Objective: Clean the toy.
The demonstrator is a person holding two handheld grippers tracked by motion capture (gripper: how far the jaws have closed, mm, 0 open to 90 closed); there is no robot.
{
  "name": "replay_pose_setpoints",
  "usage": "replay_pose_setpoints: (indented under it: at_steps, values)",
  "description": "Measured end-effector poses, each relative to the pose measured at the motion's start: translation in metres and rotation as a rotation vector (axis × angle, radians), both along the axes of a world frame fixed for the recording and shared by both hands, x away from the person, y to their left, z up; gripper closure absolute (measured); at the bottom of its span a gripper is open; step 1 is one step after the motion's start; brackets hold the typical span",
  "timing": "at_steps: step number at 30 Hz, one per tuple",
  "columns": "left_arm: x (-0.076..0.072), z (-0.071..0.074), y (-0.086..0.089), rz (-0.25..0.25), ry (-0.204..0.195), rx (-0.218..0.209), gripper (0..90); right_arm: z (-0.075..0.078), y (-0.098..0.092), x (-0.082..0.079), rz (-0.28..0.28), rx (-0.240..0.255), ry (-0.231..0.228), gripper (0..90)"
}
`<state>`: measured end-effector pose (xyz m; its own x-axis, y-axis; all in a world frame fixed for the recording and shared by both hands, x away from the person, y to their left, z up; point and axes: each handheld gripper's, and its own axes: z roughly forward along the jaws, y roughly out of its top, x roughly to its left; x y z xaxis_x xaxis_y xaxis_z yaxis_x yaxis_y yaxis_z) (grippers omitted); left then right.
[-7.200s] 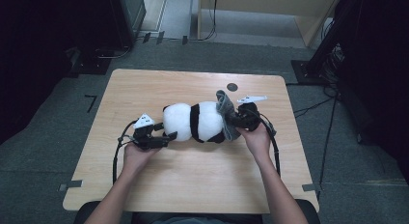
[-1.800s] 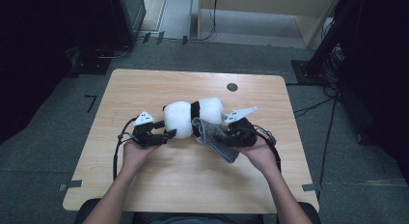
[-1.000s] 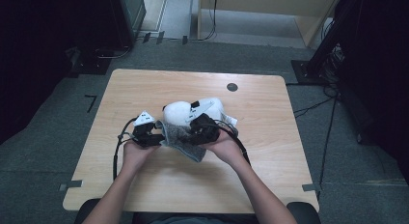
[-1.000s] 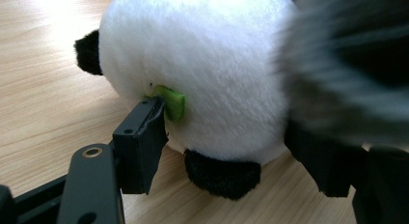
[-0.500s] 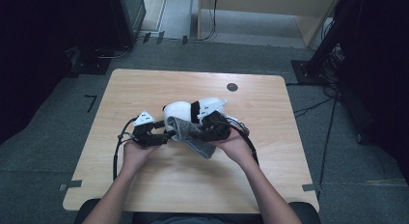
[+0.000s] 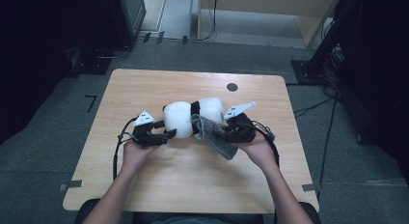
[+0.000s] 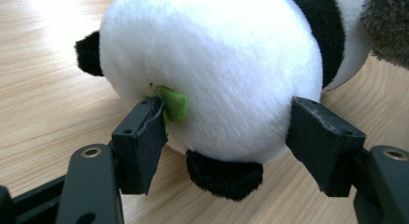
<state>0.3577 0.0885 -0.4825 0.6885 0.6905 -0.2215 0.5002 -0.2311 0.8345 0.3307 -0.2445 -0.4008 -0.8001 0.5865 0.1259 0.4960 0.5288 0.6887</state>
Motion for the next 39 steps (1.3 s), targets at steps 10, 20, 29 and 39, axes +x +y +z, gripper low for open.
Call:
replay_pose_setpoints:
  at_steps: [10, 20, 29, 39]
  values:
    - [0.0, 0.0, 0.0, 0.0, -0.001, 0.002, 30.2, 0.003, 0.002, -0.008, 0.045, 0.006, 0.009, 74.6]
    - [0.001, 0.002, 0.0, -0.002, 0.012, -0.001, 31.7, -0.016, 0.048, -0.012, 0.175, -0.062, 0.052, 74.6]
    - [0.001, 0.003, -0.001, -0.001, 0.014, 0.003, 32.6, -0.037, 0.084, -0.007, 0.265, -0.123, 0.113, 74.6]
    - [0.001, 0.003, -0.001, -0.001, 0.01, 0.011, 32.2, -0.049, 0.097, 0.01, 0.217, -0.163, 0.092, 74.5]
